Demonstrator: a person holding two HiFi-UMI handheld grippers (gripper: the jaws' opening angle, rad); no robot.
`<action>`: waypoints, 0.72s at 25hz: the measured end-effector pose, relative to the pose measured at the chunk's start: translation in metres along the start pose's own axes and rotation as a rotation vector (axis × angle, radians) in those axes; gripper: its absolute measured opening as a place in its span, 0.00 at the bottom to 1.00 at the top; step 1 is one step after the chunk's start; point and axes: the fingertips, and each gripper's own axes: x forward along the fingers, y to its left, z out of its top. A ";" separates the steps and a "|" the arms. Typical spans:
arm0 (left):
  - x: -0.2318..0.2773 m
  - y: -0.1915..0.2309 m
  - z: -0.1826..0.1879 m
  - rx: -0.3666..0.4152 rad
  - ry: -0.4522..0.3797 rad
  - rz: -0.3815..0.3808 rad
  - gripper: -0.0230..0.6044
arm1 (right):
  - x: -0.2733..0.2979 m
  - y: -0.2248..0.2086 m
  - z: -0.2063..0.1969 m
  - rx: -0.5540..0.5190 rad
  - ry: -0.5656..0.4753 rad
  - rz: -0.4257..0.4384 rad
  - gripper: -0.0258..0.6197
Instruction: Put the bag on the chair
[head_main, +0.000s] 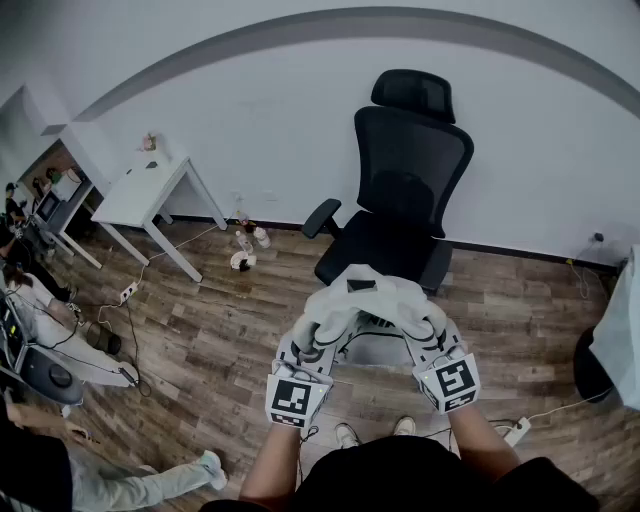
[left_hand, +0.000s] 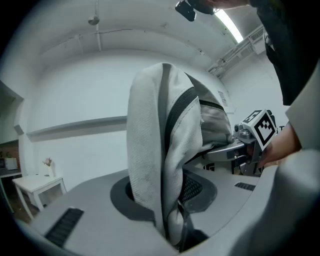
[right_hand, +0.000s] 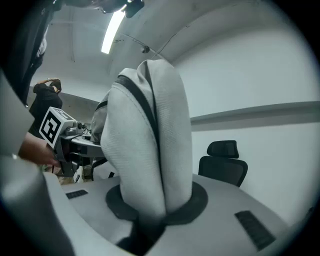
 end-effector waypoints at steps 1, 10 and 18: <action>-0.002 0.000 0.000 -0.007 -0.004 -0.001 0.22 | -0.002 0.002 0.002 -0.005 0.001 -0.002 0.17; -0.009 0.004 0.002 -0.016 -0.026 0.004 0.22 | -0.002 0.009 0.007 -0.023 -0.018 -0.011 0.17; -0.042 0.043 -0.002 -0.031 -0.047 -0.018 0.22 | 0.019 0.054 0.024 -0.031 -0.012 -0.015 0.18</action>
